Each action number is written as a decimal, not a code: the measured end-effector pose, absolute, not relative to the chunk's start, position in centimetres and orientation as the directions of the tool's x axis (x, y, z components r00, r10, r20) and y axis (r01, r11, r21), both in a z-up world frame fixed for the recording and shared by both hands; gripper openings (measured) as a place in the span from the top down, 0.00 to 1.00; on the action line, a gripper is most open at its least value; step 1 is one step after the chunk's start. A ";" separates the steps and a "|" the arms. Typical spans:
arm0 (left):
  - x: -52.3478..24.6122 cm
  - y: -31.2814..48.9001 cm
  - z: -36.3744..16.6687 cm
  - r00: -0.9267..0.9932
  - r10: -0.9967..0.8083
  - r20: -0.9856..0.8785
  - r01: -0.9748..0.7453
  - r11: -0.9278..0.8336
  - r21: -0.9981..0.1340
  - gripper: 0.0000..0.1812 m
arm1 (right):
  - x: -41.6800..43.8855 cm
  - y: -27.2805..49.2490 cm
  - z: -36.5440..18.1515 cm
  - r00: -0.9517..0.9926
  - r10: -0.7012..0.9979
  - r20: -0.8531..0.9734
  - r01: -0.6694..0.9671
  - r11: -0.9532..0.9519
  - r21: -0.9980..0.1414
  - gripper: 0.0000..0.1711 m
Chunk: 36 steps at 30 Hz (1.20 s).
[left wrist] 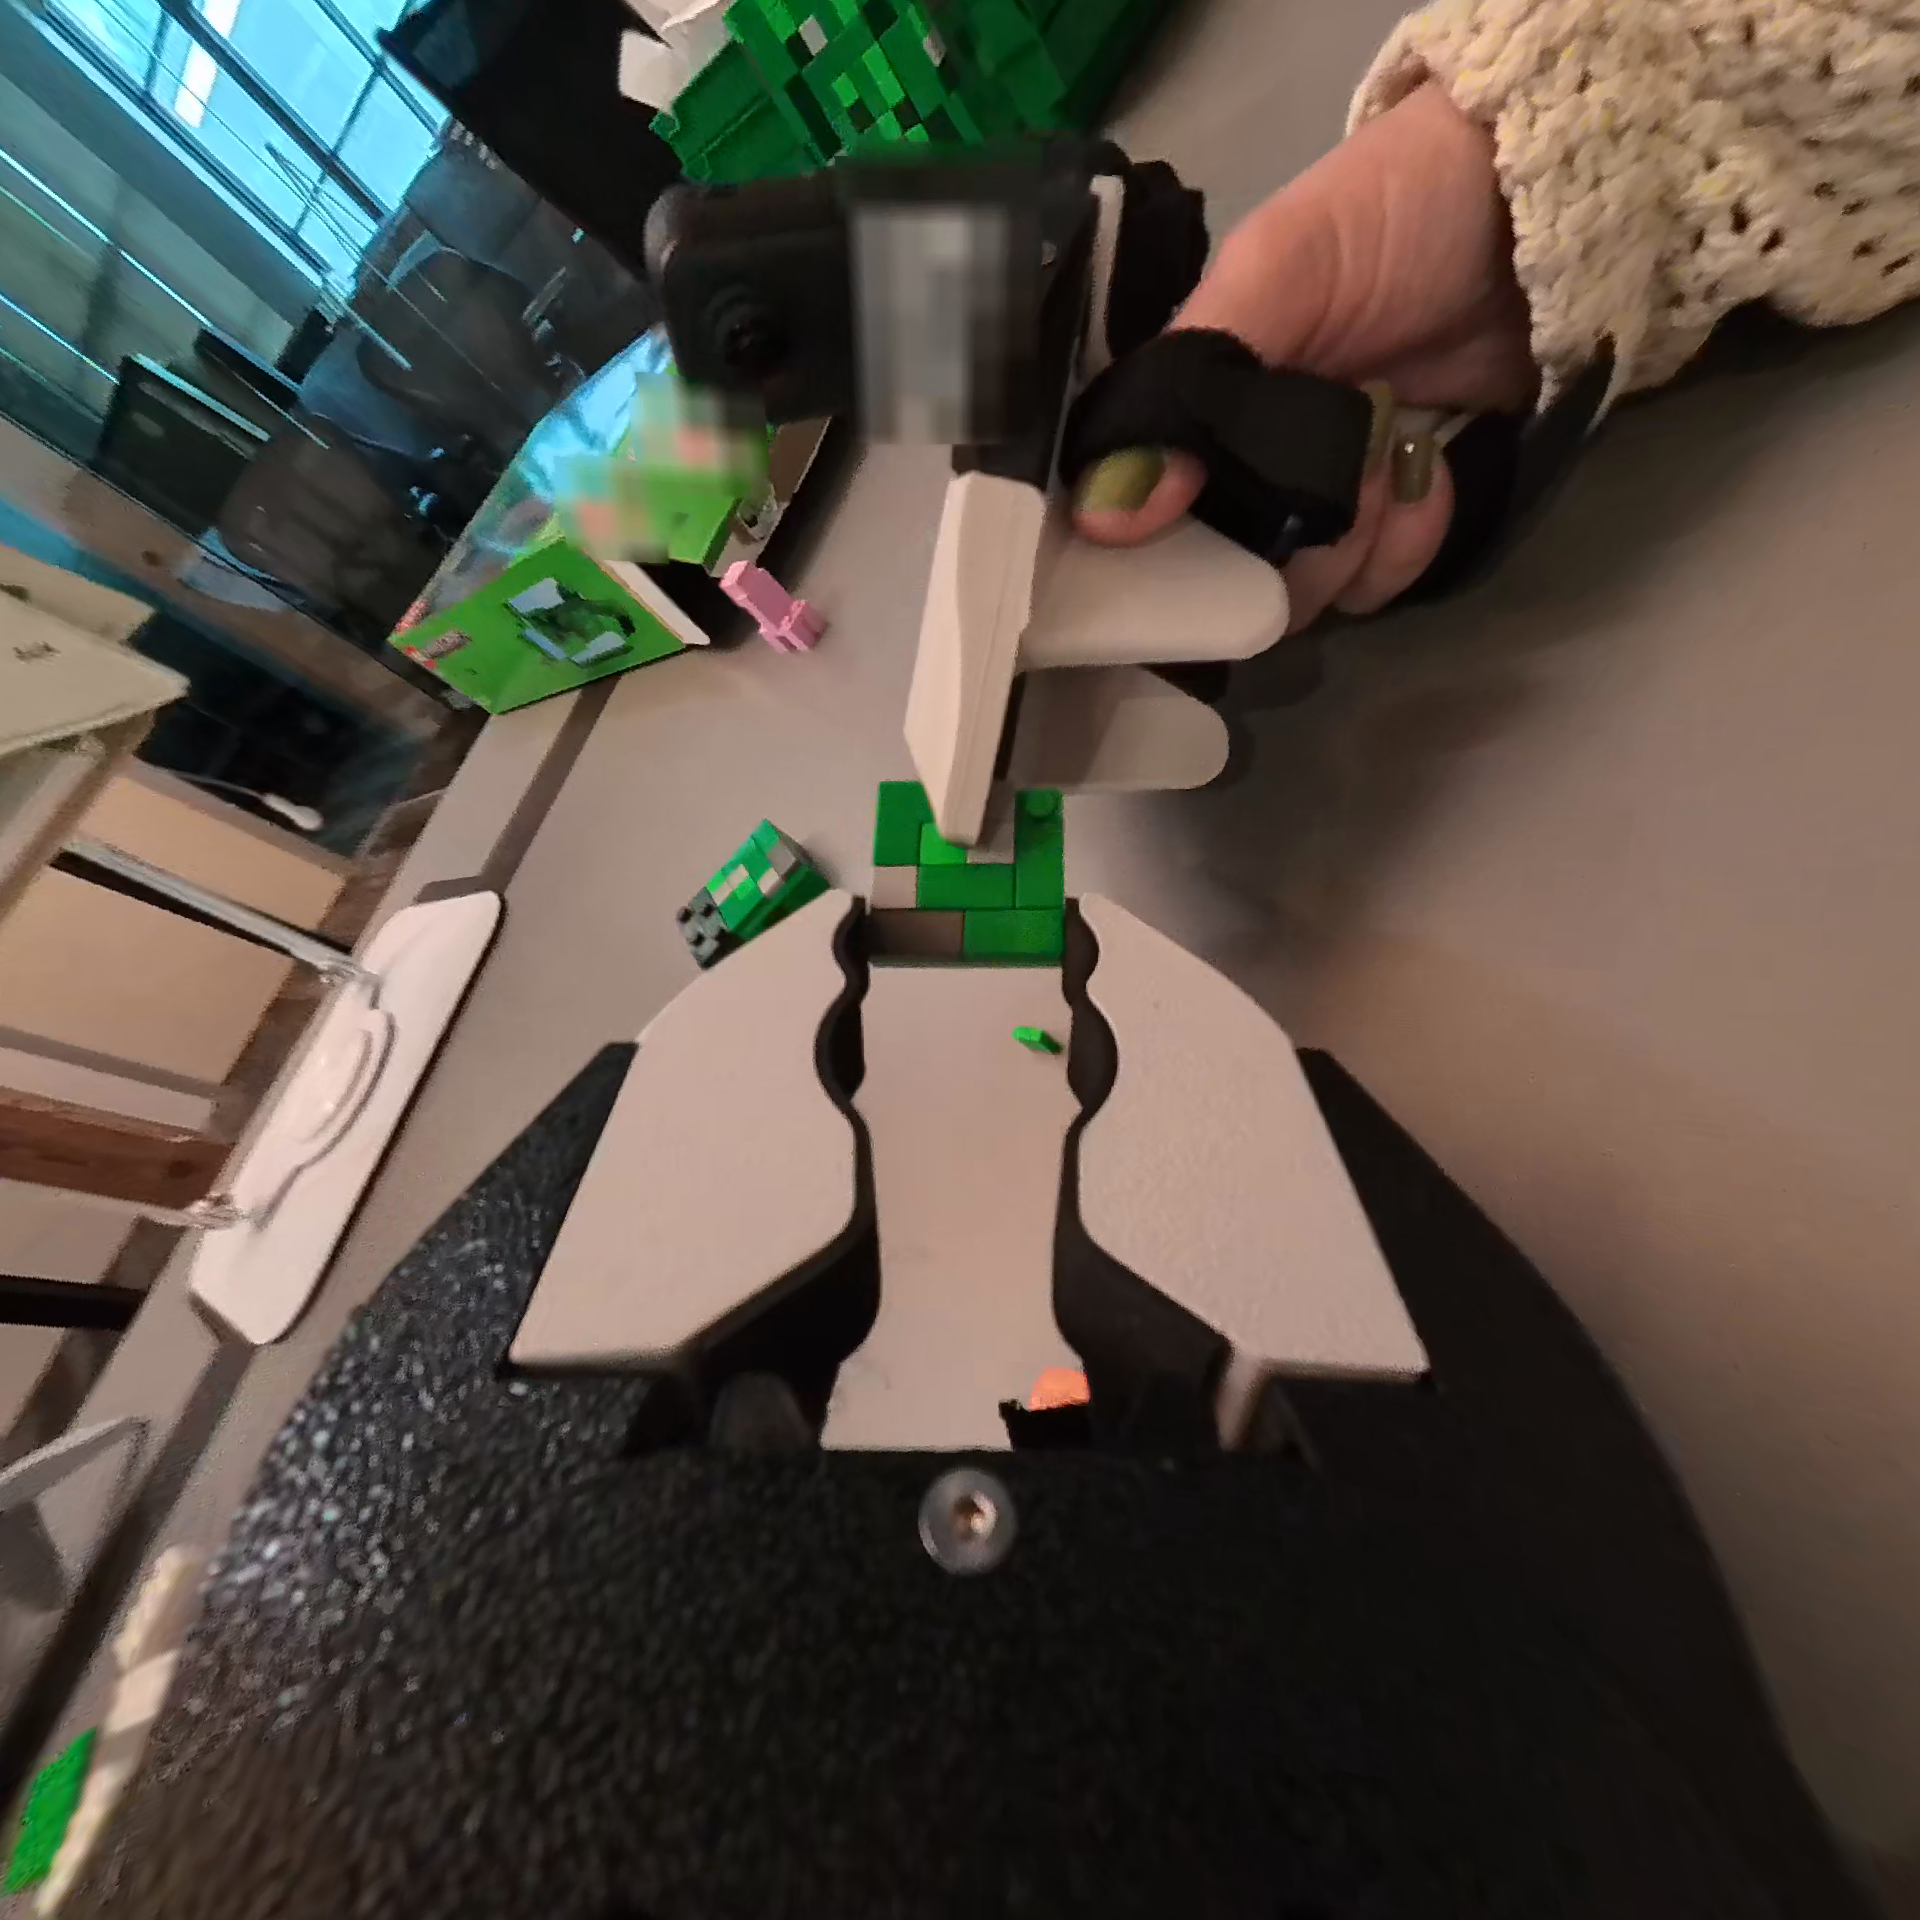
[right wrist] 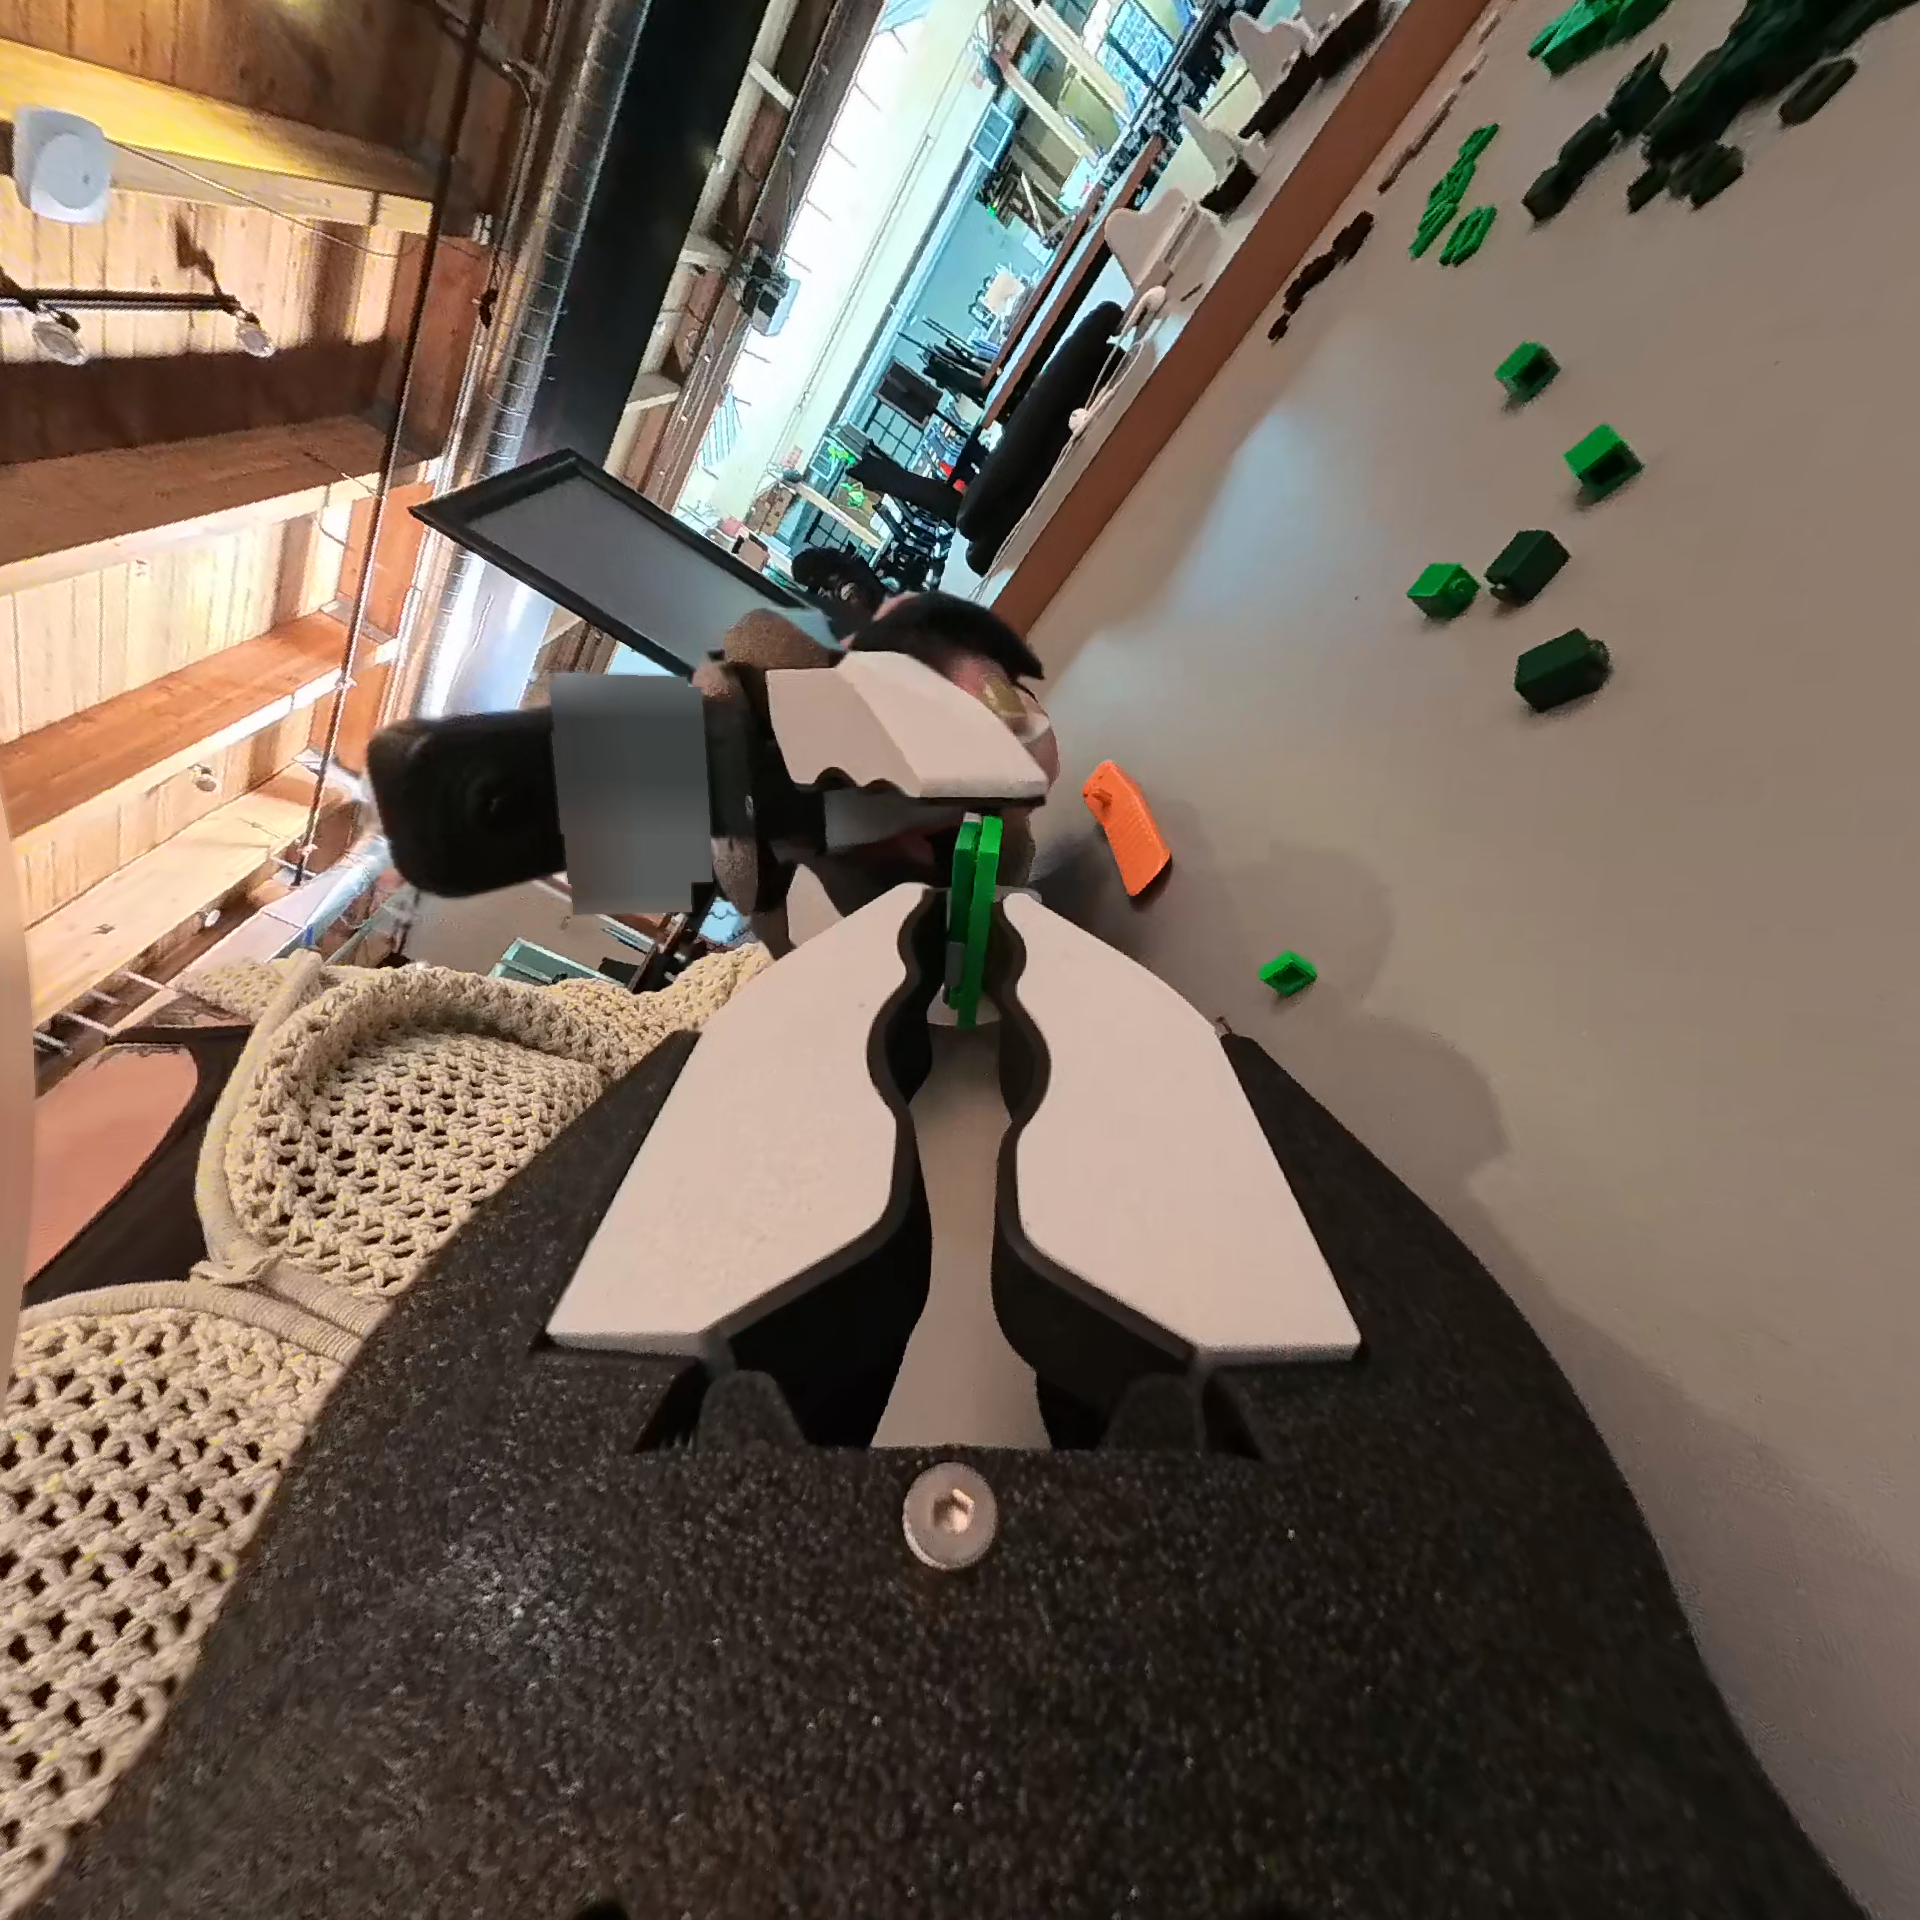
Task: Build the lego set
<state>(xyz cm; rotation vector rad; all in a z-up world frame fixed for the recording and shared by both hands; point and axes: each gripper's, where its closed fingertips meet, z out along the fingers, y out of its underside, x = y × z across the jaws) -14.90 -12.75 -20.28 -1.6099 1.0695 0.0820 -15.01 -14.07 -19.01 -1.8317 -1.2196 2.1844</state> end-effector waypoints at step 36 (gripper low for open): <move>-22.3 -10.8 -24.0 0.818 -0.455 -0.351 -0.521 -0.328 -0.788 0.80 | -15.9 -11.8 -24.3 -0.211 0.977 -0.023 0.573 0.104 -0.813 0.89</move>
